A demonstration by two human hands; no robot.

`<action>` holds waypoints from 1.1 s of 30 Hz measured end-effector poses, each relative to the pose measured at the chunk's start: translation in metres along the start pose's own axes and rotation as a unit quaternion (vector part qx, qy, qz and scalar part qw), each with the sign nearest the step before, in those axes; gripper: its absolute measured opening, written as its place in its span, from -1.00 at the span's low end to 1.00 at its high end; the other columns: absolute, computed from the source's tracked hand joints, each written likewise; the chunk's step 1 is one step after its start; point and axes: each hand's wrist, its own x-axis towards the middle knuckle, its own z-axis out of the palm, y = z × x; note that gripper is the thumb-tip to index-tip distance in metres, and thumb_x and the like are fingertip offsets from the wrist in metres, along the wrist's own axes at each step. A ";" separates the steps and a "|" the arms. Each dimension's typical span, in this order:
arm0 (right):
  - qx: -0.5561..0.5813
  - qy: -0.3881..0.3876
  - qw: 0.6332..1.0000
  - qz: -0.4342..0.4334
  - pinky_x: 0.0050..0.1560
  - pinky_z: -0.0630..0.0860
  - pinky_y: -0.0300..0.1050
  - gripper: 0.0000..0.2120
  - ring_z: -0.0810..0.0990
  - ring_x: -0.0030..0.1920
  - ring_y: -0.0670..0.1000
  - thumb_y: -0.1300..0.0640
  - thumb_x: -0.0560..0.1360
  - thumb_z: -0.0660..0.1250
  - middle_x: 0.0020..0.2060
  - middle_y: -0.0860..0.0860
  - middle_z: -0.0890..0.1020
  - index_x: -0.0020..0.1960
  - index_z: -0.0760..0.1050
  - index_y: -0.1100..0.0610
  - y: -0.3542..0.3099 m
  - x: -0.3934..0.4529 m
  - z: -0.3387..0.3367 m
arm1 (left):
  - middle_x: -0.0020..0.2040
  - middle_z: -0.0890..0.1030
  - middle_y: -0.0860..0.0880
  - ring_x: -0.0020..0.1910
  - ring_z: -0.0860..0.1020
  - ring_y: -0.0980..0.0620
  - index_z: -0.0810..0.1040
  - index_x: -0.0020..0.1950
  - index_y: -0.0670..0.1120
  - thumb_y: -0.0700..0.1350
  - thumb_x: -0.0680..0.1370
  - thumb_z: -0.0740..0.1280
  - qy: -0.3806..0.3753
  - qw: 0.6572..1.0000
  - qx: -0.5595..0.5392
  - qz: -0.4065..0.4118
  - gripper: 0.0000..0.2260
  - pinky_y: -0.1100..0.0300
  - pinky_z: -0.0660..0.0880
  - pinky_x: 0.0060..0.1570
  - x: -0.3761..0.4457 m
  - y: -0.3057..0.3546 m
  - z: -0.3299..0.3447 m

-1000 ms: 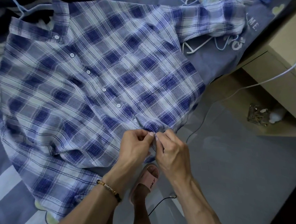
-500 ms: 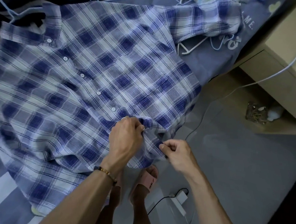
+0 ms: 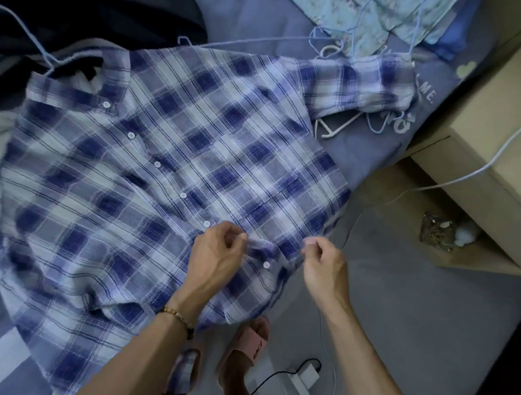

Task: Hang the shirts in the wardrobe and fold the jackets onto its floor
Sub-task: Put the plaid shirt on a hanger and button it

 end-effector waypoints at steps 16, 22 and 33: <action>-0.233 -0.089 0.889 -0.384 0.16 0.45 -0.08 -0.73 0.43 0.12 0.00 0.07 0.64 0.15 0.12 0.02 0.48 0.26 0.47 0.13 -0.292 0.089 0.186 | 0.35 0.43 -0.28 0.35 0.36 -0.27 0.34 0.41 -0.25 -0.09 0.57 0.29 0.359 0.923 0.118 -0.067 -0.54 -0.17 0.19 0.37 0.172 -0.065 -0.235; -0.206 -0.052 0.878 -0.429 0.31 0.36 0.08 -0.62 0.40 0.26 0.07 0.02 0.59 0.19 0.24 0.05 0.47 0.36 0.41 0.14 -0.334 0.097 0.191 | -0.35 0.44 0.05 -0.35 0.43 0.05 0.41 -0.11 -0.03 -0.08 0.66 0.20 0.314 0.949 0.003 0.019 -0.84 0.18 0.21 -0.40 0.171 -0.072 -0.258; -0.131 -0.116 0.910 -0.375 -0.24 0.23 -0.14 -0.68 0.40 -0.29 0.03 0.05 0.60 0.27 -0.44 -0.09 0.42 -0.31 0.33 0.04 -0.389 0.042 0.023 | -0.35 0.57 0.03 -0.38 0.52 -0.02 0.59 -0.13 -0.06 -0.13 0.53 0.38 0.349 0.912 0.088 0.198 -0.95 0.09 0.49 -0.30 0.072 0.058 -0.259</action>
